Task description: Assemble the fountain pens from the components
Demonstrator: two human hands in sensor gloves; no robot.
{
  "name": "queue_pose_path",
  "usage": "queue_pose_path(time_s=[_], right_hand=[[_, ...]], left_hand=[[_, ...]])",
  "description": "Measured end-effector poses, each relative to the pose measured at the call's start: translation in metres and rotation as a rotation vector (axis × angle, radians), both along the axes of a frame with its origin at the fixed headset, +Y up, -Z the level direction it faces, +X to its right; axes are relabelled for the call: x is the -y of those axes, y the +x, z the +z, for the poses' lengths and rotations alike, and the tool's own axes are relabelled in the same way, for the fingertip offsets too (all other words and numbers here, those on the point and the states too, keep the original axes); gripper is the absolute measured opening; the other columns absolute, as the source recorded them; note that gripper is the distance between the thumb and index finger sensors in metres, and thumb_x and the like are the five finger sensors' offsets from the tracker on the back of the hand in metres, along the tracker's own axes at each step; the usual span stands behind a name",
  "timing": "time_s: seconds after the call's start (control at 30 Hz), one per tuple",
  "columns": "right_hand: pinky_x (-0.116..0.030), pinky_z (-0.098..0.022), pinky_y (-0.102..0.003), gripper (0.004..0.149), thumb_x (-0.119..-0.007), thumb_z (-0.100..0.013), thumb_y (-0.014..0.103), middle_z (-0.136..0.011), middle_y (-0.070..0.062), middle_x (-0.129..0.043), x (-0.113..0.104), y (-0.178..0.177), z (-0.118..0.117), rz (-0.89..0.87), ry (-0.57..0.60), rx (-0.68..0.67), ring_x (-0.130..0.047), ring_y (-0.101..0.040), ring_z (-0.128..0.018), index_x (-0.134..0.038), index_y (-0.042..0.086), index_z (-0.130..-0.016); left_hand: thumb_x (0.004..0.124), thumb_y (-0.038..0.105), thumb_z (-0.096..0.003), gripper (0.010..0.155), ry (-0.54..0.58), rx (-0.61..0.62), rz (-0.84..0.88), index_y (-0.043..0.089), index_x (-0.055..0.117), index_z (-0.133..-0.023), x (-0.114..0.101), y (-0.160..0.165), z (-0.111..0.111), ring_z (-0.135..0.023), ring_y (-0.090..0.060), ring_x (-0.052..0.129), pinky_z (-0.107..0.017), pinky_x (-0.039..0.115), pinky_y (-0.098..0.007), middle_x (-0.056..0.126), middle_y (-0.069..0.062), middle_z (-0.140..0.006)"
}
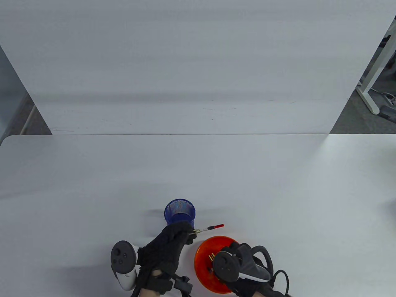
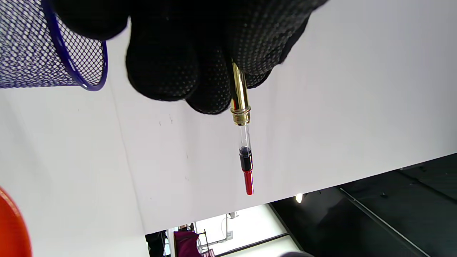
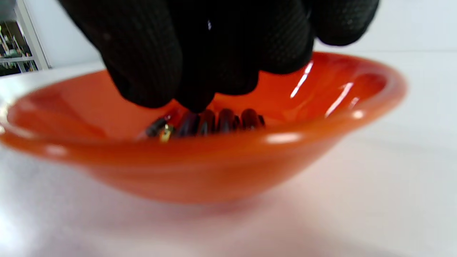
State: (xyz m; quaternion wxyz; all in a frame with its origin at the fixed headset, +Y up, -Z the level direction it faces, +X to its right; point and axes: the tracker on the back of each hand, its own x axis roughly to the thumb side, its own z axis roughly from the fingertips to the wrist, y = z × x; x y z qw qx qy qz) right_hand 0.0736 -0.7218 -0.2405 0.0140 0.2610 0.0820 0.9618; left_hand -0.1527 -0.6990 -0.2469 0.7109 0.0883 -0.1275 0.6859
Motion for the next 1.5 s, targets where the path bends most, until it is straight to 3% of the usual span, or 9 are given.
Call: queue_pose_path(time_s=[0.33,0.7,0.77,0.8,0.97,1.07,1.17,1.33,1.5], right_hand=[[-0.069,-0.058,-0.061,0.042,-0.095,-0.046,0.037,-0.065,-0.016,-0.099,0.008,-0.009,0.004,0.065,0.082,0.011,-0.089,-0.038,-0.054,-0.095,0.010,-0.079],[-0.067,-0.059,-0.062,0.045,-0.089,-0.049,0.035,-0.071,-0.017,-0.093,0.014,-0.017,0.003,0.170,0.034,0.027,-0.087,-0.038,-0.056,-0.091,0.007,-0.084],[-0.066,-0.059,-0.062,0.048,-0.093,-0.047,0.036,-0.072,-0.017,-0.091,0.016,-0.018,0.002,0.184,0.031,0.032,-0.086,-0.039,-0.057,-0.090,0.007,-0.085],[-0.066,-0.059,-0.063,0.052,-0.095,-0.046,0.037,-0.072,-0.024,-0.087,0.018,-0.020,0.003,0.211,0.027,0.025,-0.085,-0.039,-0.057,-0.088,0.006,-0.086],[-0.066,-0.059,-0.063,0.048,-0.091,-0.048,0.037,-0.071,-0.020,-0.089,0.020,-0.026,0.008,0.254,0.087,0.005,-0.085,-0.039,-0.057,-0.089,0.006,-0.084],[-0.067,-0.058,-0.062,0.048,-0.090,-0.047,0.042,-0.070,-0.020,-0.090,0.017,-0.020,0.005,0.207,0.077,0.012,-0.086,-0.038,-0.056,-0.089,0.009,-0.082],[-0.067,-0.059,-0.062,0.048,-0.087,-0.047,0.045,-0.068,-0.013,-0.093,0.003,-0.007,0.002,0.103,0.092,0.054,-0.086,-0.036,-0.057,-0.086,0.012,-0.083],[-0.068,-0.058,-0.061,0.048,-0.085,-0.047,0.046,-0.070,-0.010,-0.092,-0.023,0.034,-0.004,-0.181,0.087,0.117,-0.086,-0.035,-0.058,-0.082,0.015,-0.084],[-0.066,-0.060,-0.062,0.040,-0.083,-0.052,0.040,-0.074,-0.011,-0.088,-0.037,0.087,-0.011,-0.483,0.042,0.159,-0.084,-0.035,-0.060,-0.078,0.020,-0.086]], left_hand=[[0.080,0.017,-0.0575,0.038,-0.001,-0.016,-0.009,0.010,0.083,-0.095,0.000,0.001,0.001,-0.066,-0.044,0.097,-0.058,0.066,-0.070,0.095,-0.022,-0.084],[0.080,0.018,-0.0575,0.038,0.012,0.000,-0.006,0.010,0.083,-0.095,0.001,0.003,0.001,-0.065,-0.044,0.097,-0.057,0.067,-0.070,0.095,-0.022,-0.084],[0.080,0.018,-0.0575,0.038,0.012,0.004,-0.010,0.011,0.083,-0.095,0.001,0.004,0.001,-0.065,-0.044,0.097,-0.057,0.067,-0.069,0.095,-0.022,-0.084],[0.080,0.018,-0.0576,0.038,0.010,0.004,-0.010,0.010,0.083,-0.095,0.002,0.004,0.001,-0.065,-0.044,0.097,-0.057,0.067,-0.069,0.095,-0.022,-0.084],[0.080,0.018,-0.0576,0.038,0.011,0.009,-0.004,0.010,0.083,-0.095,0.002,0.005,0.001,-0.065,-0.044,0.097,-0.057,0.067,-0.069,0.095,-0.022,-0.083],[0.080,0.018,-0.0577,0.038,0.016,0.011,0.002,0.011,0.083,-0.095,0.001,0.005,0.002,-0.065,-0.044,0.097,-0.057,0.067,-0.069,0.095,-0.022,-0.084],[0.080,0.018,-0.0577,0.038,0.013,0.018,0.006,0.011,0.083,-0.095,0.001,0.004,0.001,-0.065,-0.044,0.097,-0.057,0.067,-0.069,0.095,-0.022,-0.084],[0.080,0.018,-0.0577,0.038,0.011,0.025,-0.006,0.011,0.083,-0.095,0.002,0.005,0.000,-0.065,-0.044,0.097,-0.057,0.067,-0.069,0.095,-0.022,-0.084],[0.080,0.018,-0.0576,0.038,0.007,0.030,-0.010,0.012,0.083,-0.095,0.003,0.005,0.000,-0.065,-0.044,0.097,-0.057,0.067,-0.069,0.096,-0.021,-0.084]])
